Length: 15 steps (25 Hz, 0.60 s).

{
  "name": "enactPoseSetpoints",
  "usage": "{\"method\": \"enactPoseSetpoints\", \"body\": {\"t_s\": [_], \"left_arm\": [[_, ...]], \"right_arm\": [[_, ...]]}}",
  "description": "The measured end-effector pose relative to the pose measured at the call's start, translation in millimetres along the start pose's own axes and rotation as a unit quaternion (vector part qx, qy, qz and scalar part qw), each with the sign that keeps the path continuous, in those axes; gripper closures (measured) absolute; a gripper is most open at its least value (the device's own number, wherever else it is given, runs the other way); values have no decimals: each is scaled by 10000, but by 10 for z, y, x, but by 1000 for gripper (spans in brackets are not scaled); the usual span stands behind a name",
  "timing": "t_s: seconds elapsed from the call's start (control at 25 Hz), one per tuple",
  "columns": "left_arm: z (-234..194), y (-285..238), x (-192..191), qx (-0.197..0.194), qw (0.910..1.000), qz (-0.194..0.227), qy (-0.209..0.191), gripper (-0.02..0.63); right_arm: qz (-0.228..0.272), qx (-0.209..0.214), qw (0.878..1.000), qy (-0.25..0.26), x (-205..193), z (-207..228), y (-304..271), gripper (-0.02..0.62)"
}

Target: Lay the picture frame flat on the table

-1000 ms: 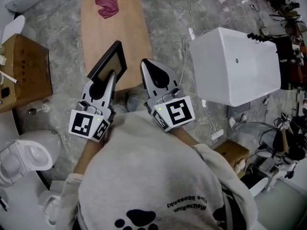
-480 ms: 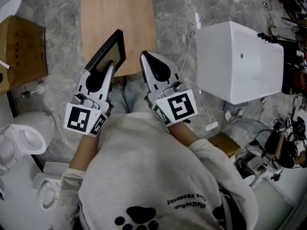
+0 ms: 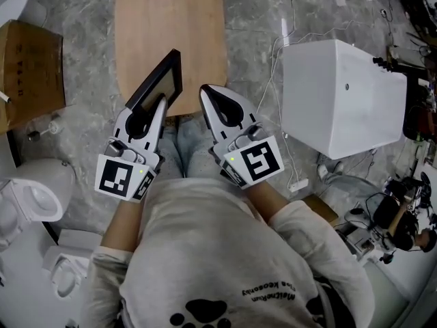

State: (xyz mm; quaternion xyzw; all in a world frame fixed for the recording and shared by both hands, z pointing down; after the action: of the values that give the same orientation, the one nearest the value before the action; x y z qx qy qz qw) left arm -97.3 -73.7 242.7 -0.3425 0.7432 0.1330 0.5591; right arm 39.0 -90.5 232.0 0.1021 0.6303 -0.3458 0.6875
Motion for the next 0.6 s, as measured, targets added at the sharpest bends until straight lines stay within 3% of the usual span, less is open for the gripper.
{"method": "enactPoseSetpoints", "body": {"t_s": [0.6], "left_arm": [[-138,-87,-398,-95,9994,-282,179,589]], "right_arm": [[-175,123,9995,-212,-409,113,-206,586]]}}
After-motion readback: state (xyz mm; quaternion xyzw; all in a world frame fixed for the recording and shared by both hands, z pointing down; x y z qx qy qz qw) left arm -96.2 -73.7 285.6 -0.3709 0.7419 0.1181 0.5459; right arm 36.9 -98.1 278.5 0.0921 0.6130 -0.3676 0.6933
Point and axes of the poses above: the fingertips, and each gripper's own axes: y backward along the fingers, z to its right, x out of its top, the point moved 5 cm from there along y, backward along the fingers, and after that the axes turned 3 degrees about -x, right-handed, at the moved point
